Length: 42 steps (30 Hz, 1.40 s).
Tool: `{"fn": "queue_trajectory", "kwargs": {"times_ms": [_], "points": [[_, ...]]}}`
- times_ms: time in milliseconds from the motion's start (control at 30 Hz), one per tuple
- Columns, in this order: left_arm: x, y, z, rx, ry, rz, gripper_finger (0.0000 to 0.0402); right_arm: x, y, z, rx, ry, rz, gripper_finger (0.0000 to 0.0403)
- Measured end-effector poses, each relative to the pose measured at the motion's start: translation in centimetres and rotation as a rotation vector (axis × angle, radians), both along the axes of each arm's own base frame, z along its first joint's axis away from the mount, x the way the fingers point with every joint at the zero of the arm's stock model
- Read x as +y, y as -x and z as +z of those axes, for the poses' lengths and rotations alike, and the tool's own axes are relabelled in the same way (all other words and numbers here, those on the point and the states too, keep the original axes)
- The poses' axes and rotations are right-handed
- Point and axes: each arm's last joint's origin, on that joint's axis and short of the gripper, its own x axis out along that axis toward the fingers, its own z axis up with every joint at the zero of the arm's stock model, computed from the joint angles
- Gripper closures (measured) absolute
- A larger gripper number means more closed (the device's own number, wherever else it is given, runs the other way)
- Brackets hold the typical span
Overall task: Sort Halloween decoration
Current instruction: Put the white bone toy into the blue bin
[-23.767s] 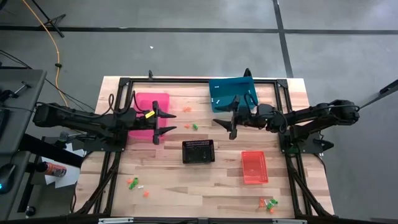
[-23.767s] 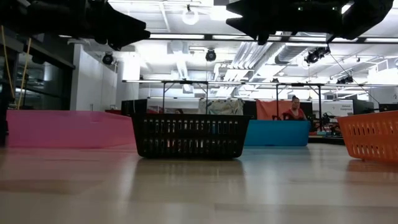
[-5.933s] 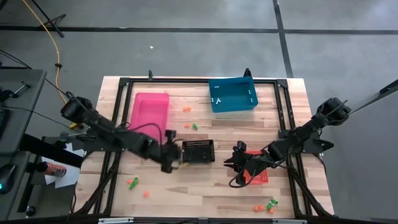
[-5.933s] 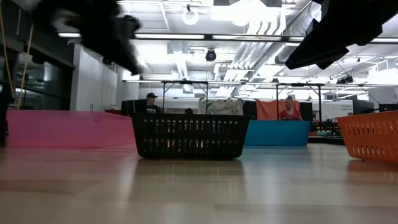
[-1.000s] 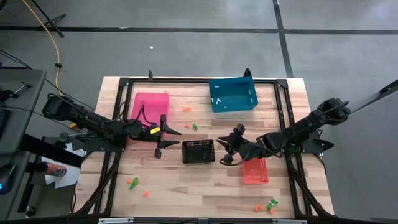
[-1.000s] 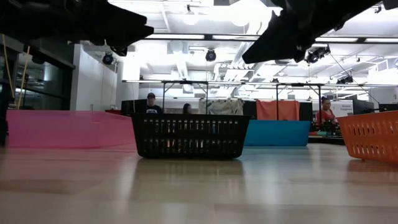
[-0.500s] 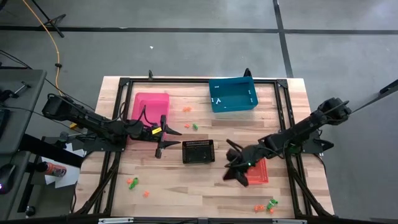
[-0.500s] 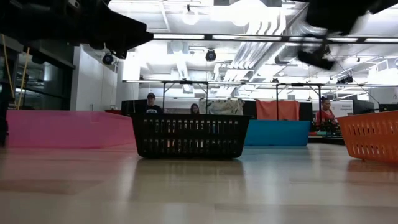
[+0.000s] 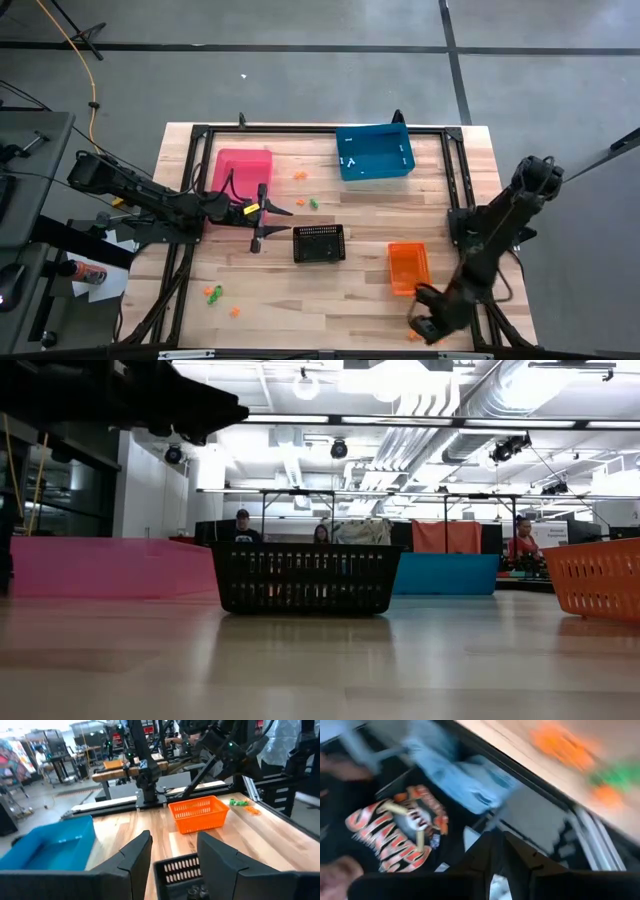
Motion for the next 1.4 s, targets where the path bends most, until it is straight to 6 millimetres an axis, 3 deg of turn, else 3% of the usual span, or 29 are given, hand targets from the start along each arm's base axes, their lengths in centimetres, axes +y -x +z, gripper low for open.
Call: {"fn": "queue_trajectory", "kwargs": {"times_ms": [133,333,433,533,800,933,1100,1233,1400], "points": [[0.0,-0.3,0.7,-0.026,-0.065,0.028,0.0258,0.9,1.1,0.4,0.096,0.078,-0.002,0.0374],[0.1,-0.7,1.6,-0.052,-0.127,0.063,0.0258,3.2,-1.8,3.5,0.09,0.28,0.079,0.0379],[0.1,-0.7,1.6,-0.052,-0.149,0.064,0.0258,3.9,-3.0,3.9,0.151,0.456,0.166,0.038],[0.1,-0.7,1.6,-0.048,-0.152,0.063,0.0258,4.6,-3.8,3.4,0.215,0.584,0.234,0.038],[0.5,-0.8,1.5,-0.044,-0.17,0.082,0.0258,6.1,-5.2,0.5,0.345,0.557,0.363,0.0364],[0.8,-0.8,1.5,-0.043,-0.17,0.095,0.0258,6.1,-5.1,-0.9,0.4,0.61,0.386,0.033],[0.9,-0.8,1.5,-0.042,-0.162,0.099,0.0258,6.0,-4.4,-1.2,0.5,0.581,0.447,0.0294],[0.9,-0.8,1.5,-0.042,-0.152,0.1,0.0258,6.1,-3.8,-1.7,0.589,0.536,0.437,0.0289],[0.9,-0.8,1.5,-0.042,-0.143,0.099,0.0258,5.9,-3.4,-4.1,0.591,0.48,0.407,0.029]]}}
